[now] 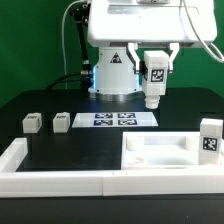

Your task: Assemble square table

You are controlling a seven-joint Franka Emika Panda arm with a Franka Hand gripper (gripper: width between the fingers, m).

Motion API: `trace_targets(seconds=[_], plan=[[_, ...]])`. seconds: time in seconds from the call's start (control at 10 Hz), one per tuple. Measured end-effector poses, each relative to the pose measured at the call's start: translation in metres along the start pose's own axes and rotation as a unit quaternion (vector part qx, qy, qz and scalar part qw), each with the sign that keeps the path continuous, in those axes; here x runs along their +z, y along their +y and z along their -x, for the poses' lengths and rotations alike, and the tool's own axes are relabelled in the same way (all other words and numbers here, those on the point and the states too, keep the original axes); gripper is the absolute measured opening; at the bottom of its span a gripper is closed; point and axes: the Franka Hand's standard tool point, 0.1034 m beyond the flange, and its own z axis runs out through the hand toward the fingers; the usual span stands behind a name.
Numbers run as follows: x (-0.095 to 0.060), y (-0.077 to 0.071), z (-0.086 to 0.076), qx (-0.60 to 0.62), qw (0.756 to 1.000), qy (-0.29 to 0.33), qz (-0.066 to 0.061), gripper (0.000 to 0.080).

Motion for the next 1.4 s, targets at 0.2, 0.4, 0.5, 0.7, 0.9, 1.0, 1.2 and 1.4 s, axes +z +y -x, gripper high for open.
trace_targets(seconds=[0.2,0.4,0.5,0.7,0.9,1.0,1.2,1.4], plan=[[0.001,0.004,0.001,0.016,1.0,-0.003,0.0,0.029],[0.008,0.02,-0.005,0.063,0.998,-0.024,-0.005,0.029],[0.013,0.023,-0.011,0.084,0.996,-0.028,-0.008,0.029],[0.028,0.027,-0.015,0.094,0.995,-0.021,-0.004,0.029],[0.031,0.023,-0.017,0.088,0.996,-0.008,0.0,0.029],[0.031,0.024,-0.017,0.089,0.996,-0.008,0.001,0.029],[0.033,0.026,-0.017,0.088,0.996,0.004,0.006,0.029],[0.04,0.034,-0.019,0.081,0.995,0.053,0.03,0.029]])
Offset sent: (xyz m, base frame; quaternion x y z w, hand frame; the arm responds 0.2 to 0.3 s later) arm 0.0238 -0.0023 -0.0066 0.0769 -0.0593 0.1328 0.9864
